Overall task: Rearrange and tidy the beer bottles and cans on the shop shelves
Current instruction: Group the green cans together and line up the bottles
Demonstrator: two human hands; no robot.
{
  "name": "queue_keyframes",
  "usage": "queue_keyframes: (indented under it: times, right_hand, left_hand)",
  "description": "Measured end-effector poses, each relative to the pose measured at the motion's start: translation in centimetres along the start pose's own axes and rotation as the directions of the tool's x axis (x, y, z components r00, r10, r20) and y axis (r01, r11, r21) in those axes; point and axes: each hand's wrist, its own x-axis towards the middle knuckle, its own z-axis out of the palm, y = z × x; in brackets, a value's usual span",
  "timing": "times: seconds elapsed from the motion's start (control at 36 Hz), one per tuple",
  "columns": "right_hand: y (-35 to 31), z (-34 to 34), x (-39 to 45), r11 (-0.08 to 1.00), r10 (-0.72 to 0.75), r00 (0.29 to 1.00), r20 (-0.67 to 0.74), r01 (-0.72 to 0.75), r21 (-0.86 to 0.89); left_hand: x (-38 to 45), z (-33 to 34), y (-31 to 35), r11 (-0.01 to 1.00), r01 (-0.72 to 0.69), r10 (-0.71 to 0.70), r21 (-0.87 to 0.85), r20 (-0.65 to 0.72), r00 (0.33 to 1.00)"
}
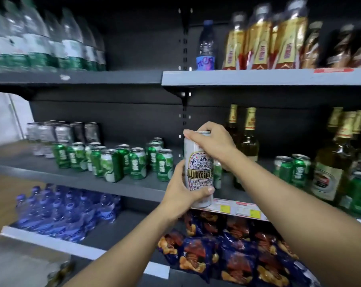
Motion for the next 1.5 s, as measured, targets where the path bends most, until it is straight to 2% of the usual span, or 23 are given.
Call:
queue_keyframes:
  times: [0.22,0.39,0.5,0.72,0.94,1.06,1.14,1.22,1.28,1.36,1.42,1.5]
  right_hand:
    - [-8.4,12.9,1.4,0.984,-0.035,0.997,0.063,0.023,0.176]
    - [-13.0,19.5,3.4,0.973,-0.041,0.998,0.051,0.028,0.229]
    - [-15.0,22.6,5.1,0.972,-0.034,0.999,0.026,0.027,0.233]
    - [-17.2,27.9,9.9,0.98,-0.034,0.993,-0.109,0.054,0.192]
    - [-19.6,32.7,15.6,0.963,-0.012,0.988,-0.156,0.054,0.265]
    - [-20.7,35.7,18.5,0.962,0.002,0.982,-0.187,0.049,0.269]
    - [-21.1,38.2,20.2,0.967,0.02,0.988,-0.15,0.019,0.254]
    - [-21.5,40.9,21.9,0.961,0.034,0.99,-0.136,0.005,0.275]
    - [-21.6,42.9,22.8,0.966,0.028,0.99,-0.135,0.008,0.257]
    - [-21.7,45.8,23.8,0.971,0.061,0.99,-0.131,-0.028,0.237]
    - [-21.9,47.4,24.0,0.973,0.106,0.986,-0.132,-0.075,0.219]
    - [-21.9,49.7,24.5,0.977,0.154,0.981,-0.119,-0.133,0.17]
  left_hand:
    - [-0.3,-14.7,-1.7,0.998,-0.016,0.024,0.059,-0.138,0.99]
    - [1.1,-23.5,-2.4,1.0,-0.004,0.008,0.028,-0.126,0.992]
    - [2.9,-27.3,-2.8,1.0,-0.012,0.014,0.014,-0.111,0.994]
    - [9.3,-32.7,-4.9,0.999,-0.035,0.038,0.031,-0.094,0.995]
    - [15.2,-39.0,-5.4,0.99,-0.114,0.122,0.088,-0.091,0.988]
    - [18.2,-44.1,-6.0,0.98,-0.091,0.127,0.175,-0.208,0.97]
    - [20.4,-48.3,-7.3,0.96,-0.072,0.164,0.272,-0.332,0.929]
    - [22.8,-53.0,-8.5,0.845,-0.031,0.26,0.534,-0.361,0.896]
    - [24.5,-55.8,-8.9,0.734,0.014,0.268,0.679,-0.31,0.912]
    - [26.7,-58.6,-9.4,0.504,0.054,0.193,0.862,-0.173,0.966]
    - [27.7,-59.7,-9.8,0.352,0.009,0.117,0.936,-0.053,0.992]
    - [28.9,-60.6,-10.9,0.145,-0.123,0.036,0.982,0.119,0.992]
